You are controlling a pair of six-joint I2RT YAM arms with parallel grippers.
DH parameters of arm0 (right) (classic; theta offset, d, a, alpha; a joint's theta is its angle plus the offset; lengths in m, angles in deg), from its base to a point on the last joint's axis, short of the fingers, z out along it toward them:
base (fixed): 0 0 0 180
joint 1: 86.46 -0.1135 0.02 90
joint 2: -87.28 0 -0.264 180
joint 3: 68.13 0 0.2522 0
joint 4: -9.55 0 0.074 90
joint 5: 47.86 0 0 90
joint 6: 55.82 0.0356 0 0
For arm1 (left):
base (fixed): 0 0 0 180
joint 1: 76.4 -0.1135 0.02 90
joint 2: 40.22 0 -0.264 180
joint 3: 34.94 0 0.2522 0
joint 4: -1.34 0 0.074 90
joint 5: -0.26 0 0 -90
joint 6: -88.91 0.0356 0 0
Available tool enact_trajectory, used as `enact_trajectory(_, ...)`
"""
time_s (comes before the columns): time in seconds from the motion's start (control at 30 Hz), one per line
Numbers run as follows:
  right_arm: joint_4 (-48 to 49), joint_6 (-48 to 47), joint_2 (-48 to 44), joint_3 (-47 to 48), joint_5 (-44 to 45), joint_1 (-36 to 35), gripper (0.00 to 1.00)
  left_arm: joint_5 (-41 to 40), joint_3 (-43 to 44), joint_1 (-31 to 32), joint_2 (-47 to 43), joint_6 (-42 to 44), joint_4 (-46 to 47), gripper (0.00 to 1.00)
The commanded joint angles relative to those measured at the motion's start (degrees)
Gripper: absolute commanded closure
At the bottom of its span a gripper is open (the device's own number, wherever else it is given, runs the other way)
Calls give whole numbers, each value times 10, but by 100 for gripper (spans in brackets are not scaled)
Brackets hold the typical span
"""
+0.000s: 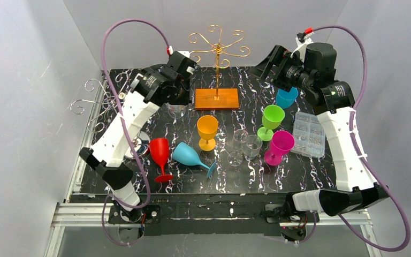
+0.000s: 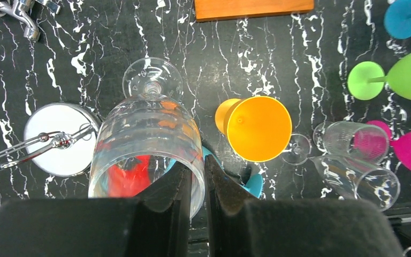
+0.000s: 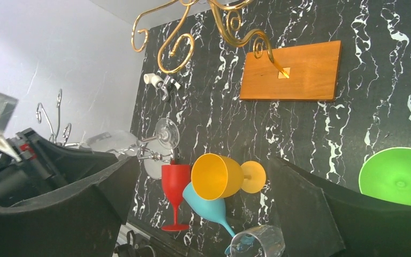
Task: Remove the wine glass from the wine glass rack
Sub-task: Place the wine glass at the center of the board.
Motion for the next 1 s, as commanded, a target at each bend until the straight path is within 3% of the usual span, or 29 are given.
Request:
enact_trajectory(0.0,-3,-19,-25,-5,12,-3,0,-30,4,1,20,22,0,100)
enact_trajectory(0.43,-11,-33,-36,-21,23,-3,0,39,-14,-39,99,27,28,100)
enact_trajectory(0.97,-4,-34,-39,-38,25,-4,0,110,-137,-74,95,-11,114,100)
